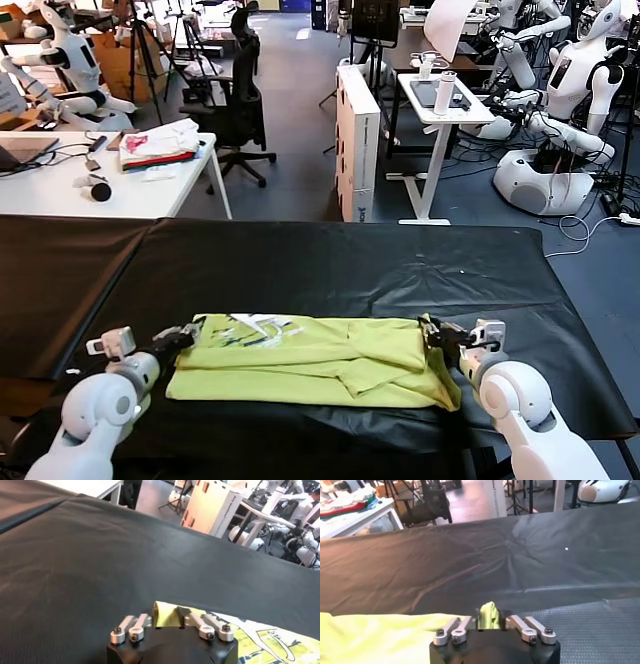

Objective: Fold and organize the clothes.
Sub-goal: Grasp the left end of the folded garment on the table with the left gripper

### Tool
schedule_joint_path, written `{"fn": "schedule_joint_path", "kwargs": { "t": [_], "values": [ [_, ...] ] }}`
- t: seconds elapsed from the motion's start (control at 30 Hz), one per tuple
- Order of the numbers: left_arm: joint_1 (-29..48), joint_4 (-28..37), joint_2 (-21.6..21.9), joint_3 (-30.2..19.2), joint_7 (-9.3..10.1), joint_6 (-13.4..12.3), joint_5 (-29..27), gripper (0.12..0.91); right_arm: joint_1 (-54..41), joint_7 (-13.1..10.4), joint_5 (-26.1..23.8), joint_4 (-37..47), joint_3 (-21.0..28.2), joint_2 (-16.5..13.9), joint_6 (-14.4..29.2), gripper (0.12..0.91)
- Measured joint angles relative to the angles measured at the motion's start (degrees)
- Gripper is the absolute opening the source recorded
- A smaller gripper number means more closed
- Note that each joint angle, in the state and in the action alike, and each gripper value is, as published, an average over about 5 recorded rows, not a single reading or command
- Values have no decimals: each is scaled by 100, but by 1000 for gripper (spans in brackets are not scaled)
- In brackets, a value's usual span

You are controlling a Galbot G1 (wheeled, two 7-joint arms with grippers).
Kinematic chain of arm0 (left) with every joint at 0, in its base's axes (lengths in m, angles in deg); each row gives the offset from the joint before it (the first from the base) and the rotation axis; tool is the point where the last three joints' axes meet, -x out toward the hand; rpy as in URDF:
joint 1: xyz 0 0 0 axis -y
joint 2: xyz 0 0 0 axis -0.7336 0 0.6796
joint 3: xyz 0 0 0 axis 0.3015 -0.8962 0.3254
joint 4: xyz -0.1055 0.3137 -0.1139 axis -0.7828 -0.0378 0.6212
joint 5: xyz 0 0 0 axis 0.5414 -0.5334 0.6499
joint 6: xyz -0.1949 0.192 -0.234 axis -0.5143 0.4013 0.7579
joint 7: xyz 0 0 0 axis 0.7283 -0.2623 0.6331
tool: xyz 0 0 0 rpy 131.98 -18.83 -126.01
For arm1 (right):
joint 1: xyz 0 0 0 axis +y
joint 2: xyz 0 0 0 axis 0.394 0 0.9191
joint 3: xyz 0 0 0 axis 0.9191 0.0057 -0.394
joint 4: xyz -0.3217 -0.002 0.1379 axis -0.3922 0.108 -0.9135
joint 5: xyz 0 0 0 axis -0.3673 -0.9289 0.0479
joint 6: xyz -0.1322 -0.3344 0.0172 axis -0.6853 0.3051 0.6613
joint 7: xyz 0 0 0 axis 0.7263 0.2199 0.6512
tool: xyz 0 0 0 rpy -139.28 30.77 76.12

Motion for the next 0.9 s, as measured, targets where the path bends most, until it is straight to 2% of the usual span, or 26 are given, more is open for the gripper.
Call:
{"fn": "schedule_joint_path", "kwargs": {
  "t": [0.3,0.43,0.47,0.57,0.7,0.8,0.83,0.9],
  "values": [
    [-35,13,19,96,-13,-55,-23,148,0,19,-80,148,-44,154,236,145],
    [-62,13,28,99,-87,-91,-128,156,29,259,-65,140,-38,174,494,159],
    [-62,4,27,94,-100,-104,-151,164,44,341,-61,128,-40,168,603,185],
    [-59,-43,36,90,-113,-110,-158,280,111,558,-73,64,-58,110,1013,330],
    [-145,-163,167,152,-86,12,19,524,249,773,-147,-92,-127,-55,1686,595],
    [-282,-293,379,266,-24,221,323,712,410,921,-235,-277,-223,-258,2169,773],
    [-337,-340,465,317,-3,316,465,777,489,973,-277,-356,-267,-341,2333,819],
    [-468,-432,654,444,-17,527,853,852,698,1067,-362,-535,-375,-513,2660,881]
  ]
}}
